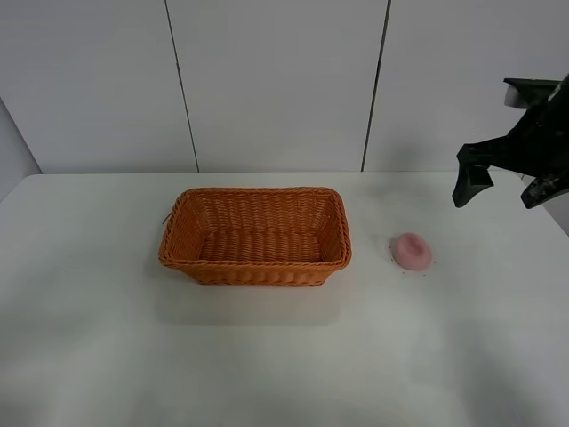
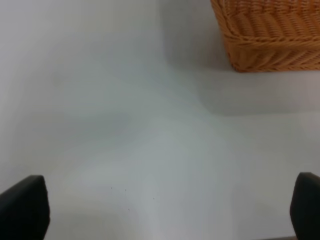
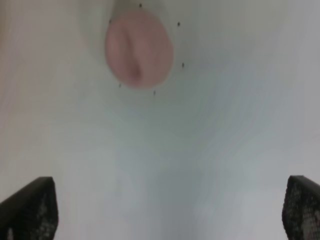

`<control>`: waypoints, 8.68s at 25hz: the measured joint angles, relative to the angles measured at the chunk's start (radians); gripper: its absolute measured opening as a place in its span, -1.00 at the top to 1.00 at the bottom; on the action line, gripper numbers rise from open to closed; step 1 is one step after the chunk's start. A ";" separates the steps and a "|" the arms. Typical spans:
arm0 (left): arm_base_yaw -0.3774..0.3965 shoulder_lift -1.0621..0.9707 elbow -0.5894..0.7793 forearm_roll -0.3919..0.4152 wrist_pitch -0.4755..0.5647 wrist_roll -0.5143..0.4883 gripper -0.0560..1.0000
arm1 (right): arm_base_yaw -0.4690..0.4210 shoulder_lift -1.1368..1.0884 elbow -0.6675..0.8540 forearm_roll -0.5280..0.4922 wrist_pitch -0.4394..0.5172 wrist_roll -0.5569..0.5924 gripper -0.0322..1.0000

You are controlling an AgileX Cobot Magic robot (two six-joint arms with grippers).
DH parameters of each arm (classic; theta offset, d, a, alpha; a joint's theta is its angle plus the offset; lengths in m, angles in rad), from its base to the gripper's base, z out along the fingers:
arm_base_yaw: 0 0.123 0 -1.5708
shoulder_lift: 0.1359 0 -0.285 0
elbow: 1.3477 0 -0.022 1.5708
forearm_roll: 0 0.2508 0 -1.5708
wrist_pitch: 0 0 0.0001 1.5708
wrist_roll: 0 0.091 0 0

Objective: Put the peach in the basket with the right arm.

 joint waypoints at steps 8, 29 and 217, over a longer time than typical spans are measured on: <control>0.000 0.000 0.000 0.000 0.000 0.000 -0.98 | 0.067 0.202 -0.162 -0.011 0.010 -0.065 -0.41; 0.000 0.000 0.000 0.000 0.000 0.000 -0.98 | 0.104 0.454 -0.164 -0.025 -0.157 0.002 -0.41; 0.000 0.000 0.000 0.000 0.000 0.000 -0.98 | 0.013 -1.676 0.889 -0.075 -0.109 0.049 -0.41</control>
